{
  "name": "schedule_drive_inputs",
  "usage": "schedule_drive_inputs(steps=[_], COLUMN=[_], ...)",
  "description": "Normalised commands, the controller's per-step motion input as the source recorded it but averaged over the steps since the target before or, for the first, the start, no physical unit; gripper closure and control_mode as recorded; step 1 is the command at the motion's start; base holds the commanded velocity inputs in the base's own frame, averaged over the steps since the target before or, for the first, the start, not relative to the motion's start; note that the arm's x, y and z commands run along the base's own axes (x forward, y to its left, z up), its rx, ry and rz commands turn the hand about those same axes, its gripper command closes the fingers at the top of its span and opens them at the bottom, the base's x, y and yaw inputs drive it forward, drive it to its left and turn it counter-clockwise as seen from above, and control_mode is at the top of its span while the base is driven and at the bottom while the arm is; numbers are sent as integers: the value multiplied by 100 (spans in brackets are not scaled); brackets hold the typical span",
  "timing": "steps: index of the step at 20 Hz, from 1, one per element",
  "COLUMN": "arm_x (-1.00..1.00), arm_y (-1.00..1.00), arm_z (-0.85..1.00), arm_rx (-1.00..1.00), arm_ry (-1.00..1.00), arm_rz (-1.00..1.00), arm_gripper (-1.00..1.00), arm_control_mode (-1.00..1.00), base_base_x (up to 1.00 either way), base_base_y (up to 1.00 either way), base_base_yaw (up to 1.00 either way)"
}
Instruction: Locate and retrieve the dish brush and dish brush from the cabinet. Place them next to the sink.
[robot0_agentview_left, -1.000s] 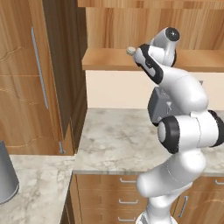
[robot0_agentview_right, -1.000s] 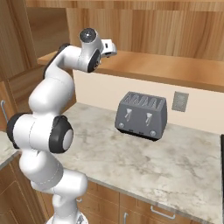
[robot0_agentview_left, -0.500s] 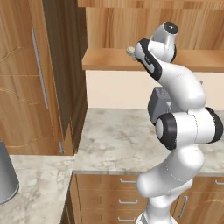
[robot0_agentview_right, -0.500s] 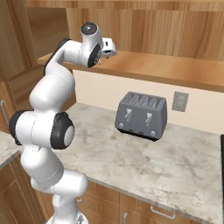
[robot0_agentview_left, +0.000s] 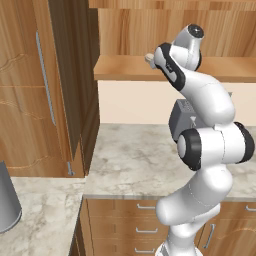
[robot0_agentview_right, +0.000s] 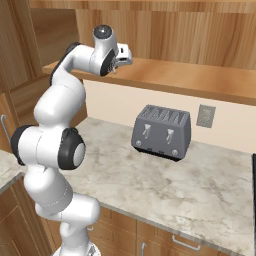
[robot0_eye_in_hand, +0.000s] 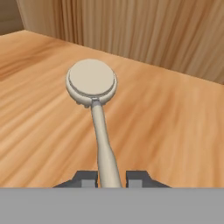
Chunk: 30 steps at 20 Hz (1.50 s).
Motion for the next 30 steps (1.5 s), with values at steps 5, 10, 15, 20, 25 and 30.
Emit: schedule_drive_inputs(steps=[5,10,15,20,25,30], arm_x=[-1,-31,-54,-74,-87,-90], arm_y=[1,3,9,3,3,0], arm_z=[-4,14,15,16,15,35], arm_rx=[2,1,1,5,14,12], arm_ry=[-3,-10,-7,-5,-8,-9], arm_rz=[-3,-10,-15,-19,-20,-13], arm_gripper=[100,100,100,100,100,100], arm_control_mode=[-100,-100,-100,-100,-100,-100], base_base_x=[0,0,0,0,0,0], base_base_y=[0,0,0,0,0,0], base_base_yaw=[0,0,0,0,0,0])
